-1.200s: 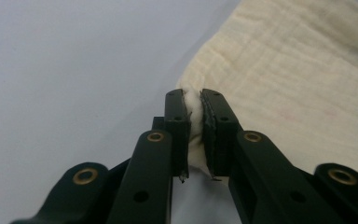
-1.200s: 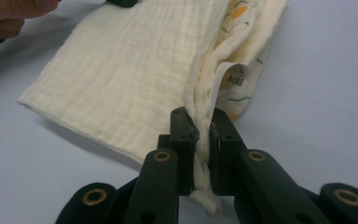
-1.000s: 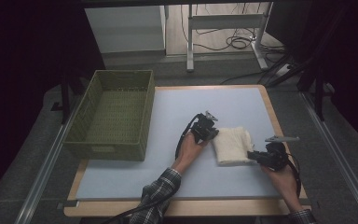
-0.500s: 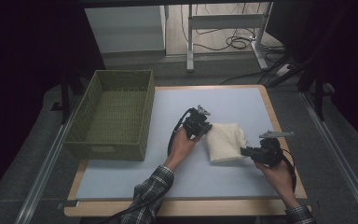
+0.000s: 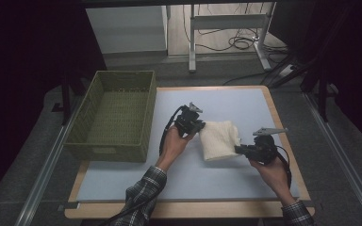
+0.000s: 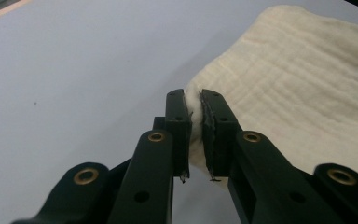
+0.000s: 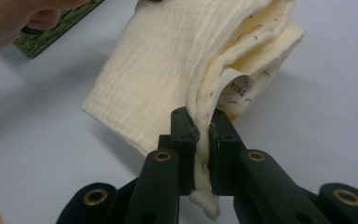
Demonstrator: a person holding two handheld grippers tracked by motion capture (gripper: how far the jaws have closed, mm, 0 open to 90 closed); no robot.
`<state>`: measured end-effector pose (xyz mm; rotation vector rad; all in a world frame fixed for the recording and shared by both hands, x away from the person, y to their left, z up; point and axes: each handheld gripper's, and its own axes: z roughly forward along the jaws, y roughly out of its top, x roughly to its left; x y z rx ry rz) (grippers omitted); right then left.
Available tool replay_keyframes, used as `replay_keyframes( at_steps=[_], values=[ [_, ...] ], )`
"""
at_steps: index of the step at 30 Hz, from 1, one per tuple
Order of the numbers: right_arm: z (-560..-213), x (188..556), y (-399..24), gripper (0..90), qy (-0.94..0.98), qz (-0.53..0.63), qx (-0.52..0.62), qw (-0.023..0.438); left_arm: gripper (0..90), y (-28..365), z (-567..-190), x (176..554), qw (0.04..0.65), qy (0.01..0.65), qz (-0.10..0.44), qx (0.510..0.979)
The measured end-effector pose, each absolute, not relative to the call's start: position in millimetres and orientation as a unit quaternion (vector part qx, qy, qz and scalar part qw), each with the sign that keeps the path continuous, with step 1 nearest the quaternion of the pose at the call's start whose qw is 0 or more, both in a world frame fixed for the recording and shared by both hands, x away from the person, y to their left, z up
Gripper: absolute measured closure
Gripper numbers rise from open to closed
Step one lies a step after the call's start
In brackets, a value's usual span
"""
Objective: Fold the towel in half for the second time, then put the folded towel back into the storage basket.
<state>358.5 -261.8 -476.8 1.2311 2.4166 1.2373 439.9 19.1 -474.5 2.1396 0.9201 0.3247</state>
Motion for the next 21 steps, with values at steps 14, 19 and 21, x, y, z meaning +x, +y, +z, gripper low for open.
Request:
replay_keyframes(
  at_steps=[14,19,21],
  values=[
    [-461.3,365.2,-237.0,82.4,0.814,0.428,0.386,0.073,81.4,45.6,-447.5,437.6,0.363,0.365,0.149,0.844],
    [-452.4,368.4,-221.1,82.4,0.820,0.429,0.373,0.072,81.4,60.2,-434.9,436.4,0.348,0.370,0.163,0.845],
    [-446.4,370.9,-211.6,82.4,0.822,0.431,0.365,0.071,81.4,65.3,-430.3,435.4,0.343,0.372,0.167,0.846]
  ],
)
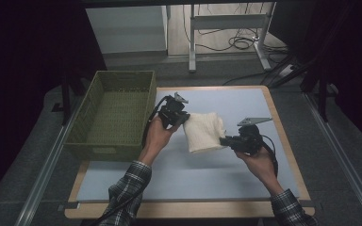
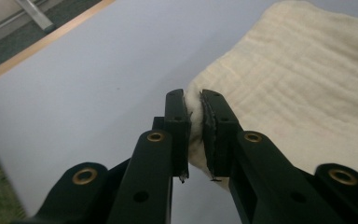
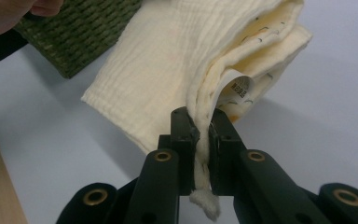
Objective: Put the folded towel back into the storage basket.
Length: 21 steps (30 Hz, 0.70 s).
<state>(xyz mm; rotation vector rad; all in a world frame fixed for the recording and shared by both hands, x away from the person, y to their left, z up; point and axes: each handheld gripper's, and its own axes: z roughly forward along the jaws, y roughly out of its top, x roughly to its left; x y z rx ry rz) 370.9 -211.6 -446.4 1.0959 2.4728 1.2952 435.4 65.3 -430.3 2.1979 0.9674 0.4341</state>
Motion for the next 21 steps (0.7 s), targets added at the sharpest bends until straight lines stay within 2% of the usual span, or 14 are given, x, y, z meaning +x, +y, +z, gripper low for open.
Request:
replay_keyframes(
  at_steps=[13,21],
  values=[
    [-424.5,383.7,-172.9,82.3,0.831,0.437,0.340,0.055,81.5,111.4,-398.6,424.3,0.311,0.384,0.199,0.846],
    [-410.0,393.4,-144.3,82.3,0.832,0.449,0.324,0.039,81.4,143.5,-381.6,420.2,0.312,0.404,0.214,0.833]
  ],
)
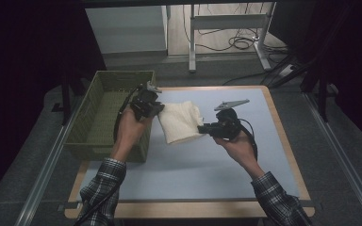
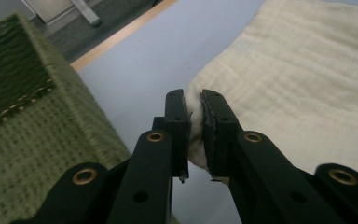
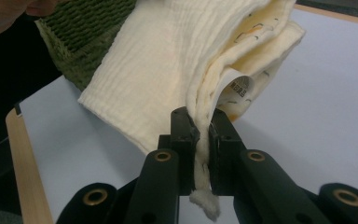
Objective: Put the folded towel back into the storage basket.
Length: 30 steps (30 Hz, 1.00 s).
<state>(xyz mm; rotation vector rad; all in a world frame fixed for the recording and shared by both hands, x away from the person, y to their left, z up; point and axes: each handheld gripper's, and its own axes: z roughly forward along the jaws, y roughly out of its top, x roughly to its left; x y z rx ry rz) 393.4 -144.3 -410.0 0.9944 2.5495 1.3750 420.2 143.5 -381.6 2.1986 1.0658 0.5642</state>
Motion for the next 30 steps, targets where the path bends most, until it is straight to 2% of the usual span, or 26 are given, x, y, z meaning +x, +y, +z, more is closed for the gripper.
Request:
replay_keyframes(
  at_steps=[19,30],
  values=[
    [-390.4,408.0,-58.0,82.4,0.838,0.465,0.284,0.025,81.6,217.9,-366.5,413.7,0.302,0.451,0.257,0.800],
    [-391.5,410.1,-3.9,82.4,0.841,0.471,0.266,0.016,81.7,266.0,-364.6,406.0,0.282,0.487,0.281,0.778]
  ],
)
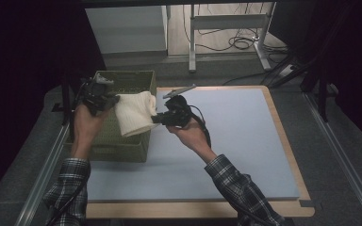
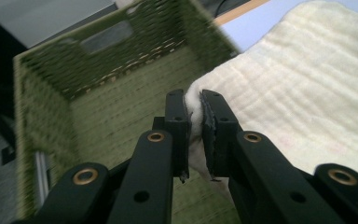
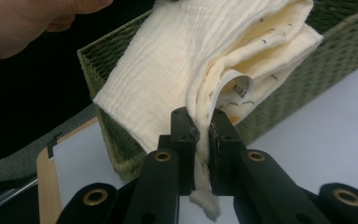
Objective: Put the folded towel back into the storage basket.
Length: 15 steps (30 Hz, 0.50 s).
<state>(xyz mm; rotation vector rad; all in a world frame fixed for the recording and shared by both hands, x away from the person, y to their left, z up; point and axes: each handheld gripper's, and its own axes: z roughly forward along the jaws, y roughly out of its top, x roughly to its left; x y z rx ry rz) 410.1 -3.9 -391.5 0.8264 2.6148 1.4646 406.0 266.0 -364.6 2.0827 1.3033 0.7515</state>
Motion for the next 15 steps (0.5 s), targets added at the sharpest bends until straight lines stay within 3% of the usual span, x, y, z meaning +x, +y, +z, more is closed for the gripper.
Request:
replay_keyframes(
  at_steps=[15],
  values=[
    [-423.5,396.8,79.4,82.2,0.858,0.431,0.278,0.012,81.6,306.1,-391.1,401.5,0.265,0.517,0.281,0.764]
  ],
)
